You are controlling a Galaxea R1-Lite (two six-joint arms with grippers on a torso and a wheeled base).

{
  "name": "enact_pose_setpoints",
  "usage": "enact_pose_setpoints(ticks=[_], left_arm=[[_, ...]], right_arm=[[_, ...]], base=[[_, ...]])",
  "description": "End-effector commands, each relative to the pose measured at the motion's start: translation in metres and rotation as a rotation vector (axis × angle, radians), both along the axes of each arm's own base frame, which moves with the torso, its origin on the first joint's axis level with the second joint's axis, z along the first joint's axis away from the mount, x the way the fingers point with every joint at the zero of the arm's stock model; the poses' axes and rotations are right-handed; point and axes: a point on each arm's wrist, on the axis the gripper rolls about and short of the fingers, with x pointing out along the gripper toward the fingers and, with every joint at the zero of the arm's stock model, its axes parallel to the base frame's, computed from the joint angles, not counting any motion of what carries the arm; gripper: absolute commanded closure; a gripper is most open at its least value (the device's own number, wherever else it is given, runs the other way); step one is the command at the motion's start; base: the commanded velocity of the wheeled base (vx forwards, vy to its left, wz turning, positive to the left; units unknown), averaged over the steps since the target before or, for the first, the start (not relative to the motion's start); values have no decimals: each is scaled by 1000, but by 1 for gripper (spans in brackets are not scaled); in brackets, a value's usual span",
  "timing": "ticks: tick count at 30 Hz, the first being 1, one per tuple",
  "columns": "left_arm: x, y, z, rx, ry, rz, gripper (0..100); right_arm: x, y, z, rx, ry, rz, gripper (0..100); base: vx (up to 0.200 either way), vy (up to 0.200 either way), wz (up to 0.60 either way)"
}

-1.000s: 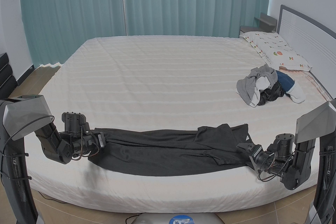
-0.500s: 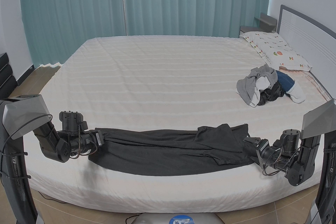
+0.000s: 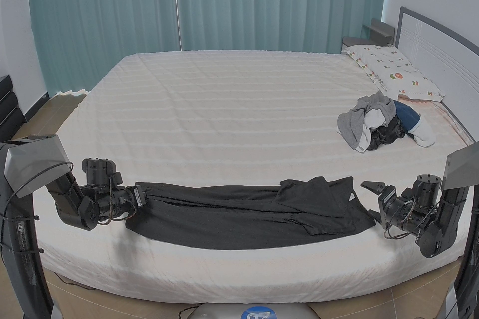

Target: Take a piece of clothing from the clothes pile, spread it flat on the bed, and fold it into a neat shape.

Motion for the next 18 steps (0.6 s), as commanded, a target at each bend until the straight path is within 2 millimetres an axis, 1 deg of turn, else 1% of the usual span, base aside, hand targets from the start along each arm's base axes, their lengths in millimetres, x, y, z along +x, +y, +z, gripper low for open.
enact_pose_setpoints(ticks=[1, 12, 17, 18], left_arm=[[-1, 1, -2, 1, 5, 1, 100], [-3, -2, -3, 1, 12, -7, 100], [-3, -4, -3, 0, 14, -10, 100], [-4, -5, -4, 0, 14, -12, 100]], right_arm=[[1, -6, 8, 0, -37, -18, 0], [3, -6, 1, 5, -18, -8, 0], [4, -7, 4, 6, -29, -13, 0], [4, -7, 4, 6, -29, -13, 0]], base=[[0, 0, 0], [0, 0, 0], [0, 0, 0], [-200, 0, 0]])
